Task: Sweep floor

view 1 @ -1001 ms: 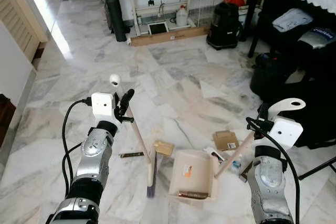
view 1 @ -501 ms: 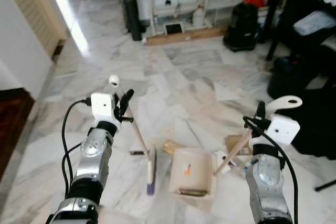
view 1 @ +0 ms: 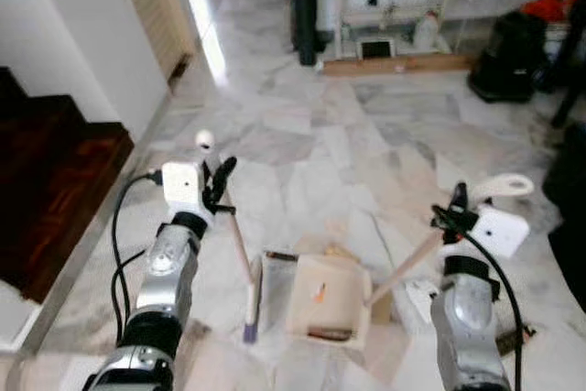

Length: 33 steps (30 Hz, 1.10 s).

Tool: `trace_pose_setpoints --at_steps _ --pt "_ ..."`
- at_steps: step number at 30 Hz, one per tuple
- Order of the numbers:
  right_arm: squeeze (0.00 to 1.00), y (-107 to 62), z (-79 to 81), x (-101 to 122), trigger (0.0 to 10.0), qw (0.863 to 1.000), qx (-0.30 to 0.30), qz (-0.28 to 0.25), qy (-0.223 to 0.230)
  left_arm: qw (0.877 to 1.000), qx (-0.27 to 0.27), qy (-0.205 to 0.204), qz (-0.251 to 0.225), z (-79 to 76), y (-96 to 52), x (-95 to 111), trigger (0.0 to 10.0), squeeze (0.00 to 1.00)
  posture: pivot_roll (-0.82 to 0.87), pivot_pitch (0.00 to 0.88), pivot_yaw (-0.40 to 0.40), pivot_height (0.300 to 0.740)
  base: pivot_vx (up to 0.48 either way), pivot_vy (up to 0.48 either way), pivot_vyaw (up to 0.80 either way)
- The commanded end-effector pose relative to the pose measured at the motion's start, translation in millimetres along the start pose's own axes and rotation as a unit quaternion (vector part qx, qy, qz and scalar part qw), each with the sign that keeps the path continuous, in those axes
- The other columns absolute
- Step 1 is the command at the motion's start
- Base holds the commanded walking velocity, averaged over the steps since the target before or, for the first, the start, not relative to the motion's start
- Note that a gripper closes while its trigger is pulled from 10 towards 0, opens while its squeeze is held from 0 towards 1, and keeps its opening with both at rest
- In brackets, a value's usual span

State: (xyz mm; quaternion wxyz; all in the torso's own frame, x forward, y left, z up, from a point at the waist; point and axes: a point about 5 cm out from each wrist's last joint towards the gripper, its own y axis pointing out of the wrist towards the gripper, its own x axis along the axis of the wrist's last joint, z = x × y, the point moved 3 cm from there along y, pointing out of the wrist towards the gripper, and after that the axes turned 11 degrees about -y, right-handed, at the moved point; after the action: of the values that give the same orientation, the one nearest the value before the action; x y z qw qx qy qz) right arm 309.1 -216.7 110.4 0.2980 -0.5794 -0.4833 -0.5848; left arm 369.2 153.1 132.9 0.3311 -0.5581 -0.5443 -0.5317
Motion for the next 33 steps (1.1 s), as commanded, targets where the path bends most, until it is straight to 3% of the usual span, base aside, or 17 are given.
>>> trace_pose_setpoints --at_steps 1,33 --pt "0.00 5.9 8.8 18.8 10.0 0.999 0.009 -0.035 0.011 1.000 0.004 0.011 -0.027 5.0 0.8 13.7 10.0 0.00 -0.09 0.000 0.063 0.740 0.000 0.000 0.48" --pt "0.00 4.6 16.1 18.0 10.0 0.999 0.018 -0.030 0.023 0.999 0.011 0.022 -0.027 10.8 -1.9 16.4 10.0 0.00 -0.04 0.000 0.064 0.740 0.000 0.000 0.48"
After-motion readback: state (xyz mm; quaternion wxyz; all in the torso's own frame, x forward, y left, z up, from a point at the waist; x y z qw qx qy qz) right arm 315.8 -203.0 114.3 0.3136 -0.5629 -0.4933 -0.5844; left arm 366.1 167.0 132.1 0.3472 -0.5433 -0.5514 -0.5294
